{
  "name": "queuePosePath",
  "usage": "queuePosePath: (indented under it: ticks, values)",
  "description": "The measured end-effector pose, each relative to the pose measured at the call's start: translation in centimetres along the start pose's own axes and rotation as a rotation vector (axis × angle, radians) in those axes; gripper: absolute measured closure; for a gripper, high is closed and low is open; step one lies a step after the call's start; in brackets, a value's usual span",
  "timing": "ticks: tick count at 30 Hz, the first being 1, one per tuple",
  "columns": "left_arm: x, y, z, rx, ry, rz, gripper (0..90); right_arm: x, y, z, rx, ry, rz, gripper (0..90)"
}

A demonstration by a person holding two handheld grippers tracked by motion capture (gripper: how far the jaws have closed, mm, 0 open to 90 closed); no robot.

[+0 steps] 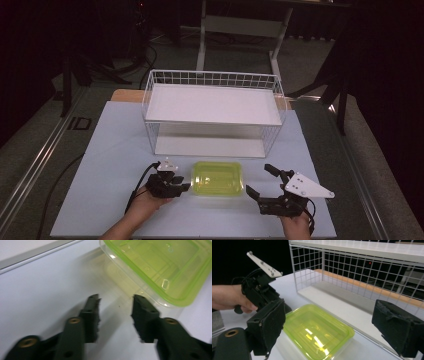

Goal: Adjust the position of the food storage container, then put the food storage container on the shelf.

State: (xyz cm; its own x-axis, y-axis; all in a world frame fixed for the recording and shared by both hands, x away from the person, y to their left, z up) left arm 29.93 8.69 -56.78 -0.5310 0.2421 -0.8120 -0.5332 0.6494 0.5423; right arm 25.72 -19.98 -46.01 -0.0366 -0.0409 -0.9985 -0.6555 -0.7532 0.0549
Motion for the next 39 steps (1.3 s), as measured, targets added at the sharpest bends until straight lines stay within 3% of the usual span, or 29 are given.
queuePosePath:
  ticks: [2,3,5,7,10,13,16,19,24,28,31,35,37,38,39]
  values:
    - [-0.1,0.6,0.2,-0.002,0.011,-0.01,39.3,0.1,-0.2,0.2,-0.007,0.015,0.006,11.7]
    - [-0.1,1.1,0.3,0.02,0.01,-0.02,35.2,0.1,-0.2,0.4,-0.005,0.025,0.014,11.7]
    - [-0.2,1.7,0.3,0.043,0.011,-0.03,16.5,0.3,-0.3,0.7,-0.001,0.054,0.034,11.7]
    - [-0.5,2.5,0.4,0.047,0.02,-0.056,13.6,0.2,-0.3,0.9,0.01,0.075,0.039,14.1]
    - [-1.2,3.5,0.1,0.056,-0.001,-0.092,8.5,0.0,-0.4,0.9,0.035,0.1,0.063,14.3]
    - [-2.4,4.6,-0.3,0.044,-0.016,-0.13,5.9,-0.5,-0.3,0.7,0.07,0.105,0.041,12.4]
    - [-3.6,5.3,-1.1,0.065,-0.015,-0.158,4.3,-0.8,-0.3,0.6,0.097,0.123,0.033,13.9]
    - [-4.4,5.4,-1.5,0.099,0.011,-0.179,4.2,-0.4,-1.1,0.8,0.037,0.097,0.106,15.4]
    - [-5.1,4.9,-1.9,0.103,0.009,-0.169,5.1,-0.1,-2.3,0.9,-0.009,0.13,0.138,15.3]
    - [-5.5,4.3,-2.3,0.137,0.035,-0.16,5.4,0.1,-2.9,0.2,0.019,0.095,0.161,13.4]
    - [-6.0,3.1,-2.7,0.153,0.047,-0.148,5.9,1.1,-3.8,-0.8,0.008,-0.019,0.223,12.6]
    - [-6.3,2.2,-3.0,0.147,0.064,-0.112,5.8,1.7,-4.3,-1.1,0.014,-0.051,0.25,11.3]
    - [-6.4,1.6,-3.2,0.146,0.071,-0.102,5.9,2.0,-4.8,-1.3,0.051,-0.058,0.267,11.3]
    - [-6.4,1.1,-3.3,0.151,0.101,-0.091,5.8,2.2,-5.0,-1.4,0.073,-0.073,0.282,11.3]
    - [-6.4,1.1,-3.3,0.151,0.101,-0.091,5.8,2.2,-5.0,-1.4,0.073,-0.073,0.282,11.3]
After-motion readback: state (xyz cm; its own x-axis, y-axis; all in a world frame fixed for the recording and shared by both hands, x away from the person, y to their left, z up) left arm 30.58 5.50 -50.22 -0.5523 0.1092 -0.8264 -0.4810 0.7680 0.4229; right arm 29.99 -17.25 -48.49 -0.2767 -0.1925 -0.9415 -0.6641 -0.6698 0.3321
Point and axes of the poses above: each handheld gripper's, and its own axes: y roughly backward along the jaws, x roughly out of its underside, z roughly to its left, the point moved 6 cm from there along -y, roughly forward along the jaws, and after that the axes turned 12 degrees about -z, right-handed, at the moved point
